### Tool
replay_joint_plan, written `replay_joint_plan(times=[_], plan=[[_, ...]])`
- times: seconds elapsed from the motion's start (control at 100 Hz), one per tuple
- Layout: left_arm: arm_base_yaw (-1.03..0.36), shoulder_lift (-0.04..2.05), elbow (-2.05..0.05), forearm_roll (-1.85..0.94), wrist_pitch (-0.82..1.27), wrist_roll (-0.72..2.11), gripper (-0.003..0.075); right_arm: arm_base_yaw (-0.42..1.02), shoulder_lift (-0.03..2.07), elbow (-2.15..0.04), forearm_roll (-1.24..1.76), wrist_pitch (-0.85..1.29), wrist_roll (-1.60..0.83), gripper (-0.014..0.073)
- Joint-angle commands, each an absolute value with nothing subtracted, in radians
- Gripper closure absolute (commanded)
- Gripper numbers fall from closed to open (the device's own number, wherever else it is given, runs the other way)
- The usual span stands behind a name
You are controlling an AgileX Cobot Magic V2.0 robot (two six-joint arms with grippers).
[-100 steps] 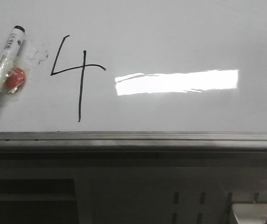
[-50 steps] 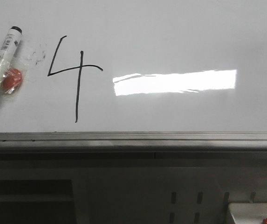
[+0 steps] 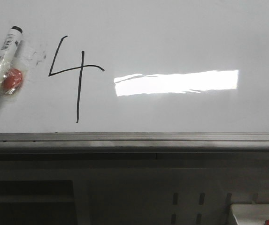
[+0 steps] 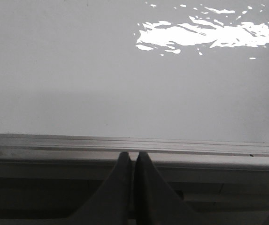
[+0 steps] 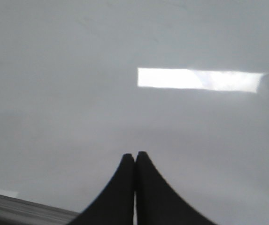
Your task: Write number 4 on whiteboard
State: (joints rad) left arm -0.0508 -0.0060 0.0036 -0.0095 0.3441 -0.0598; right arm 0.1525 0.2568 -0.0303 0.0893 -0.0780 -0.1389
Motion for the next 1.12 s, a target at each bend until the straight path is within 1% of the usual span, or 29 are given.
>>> replay_joint_plan(times=[0.0,0.1,0.13,0.25,0.3,0.39,1.11], plan=[[-0.046,-0.03,0.039,-0.018,0.302,-0.062,0.0741,0.098,0.199,-0.005,0.109,-0.147,-0.135,0.0645],[-0.046,-0.03,0.039,-0.018,0.302,-0.062,0.0741,0.031,0.105,0.033,0.116,-0.034,-0.107,0.0645],[-0.046,-0.03,0.039,-0.018,0.302,-0.062,0.0741,0.005,0.075,0.033,0.116,0.043,-0.102,0.0645],[-0.046,-0.03,0.039,-0.018,0.302,-0.062,0.0741,-0.111,-0.027,0.033,0.116,0.221,-0.102,0.0645],[-0.046,-0.03,0.039,-0.018,0.302,-0.062,0.0741,-0.13,-0.025,0.033,0.116,0.256,-0.102,0.0645],[-0.046,-0.03,0.039,-0.018,0.302,-0.062,0.0741,-0.12,-0.025,0.033,0.094,0.318,-0.102,0.0645],[-0.046,-0.03,0.039,-0.018,0.302,-0.062,0.0741,-0.114,-0.025,0.033,0.09,0.318,-0.104,0.0645]])
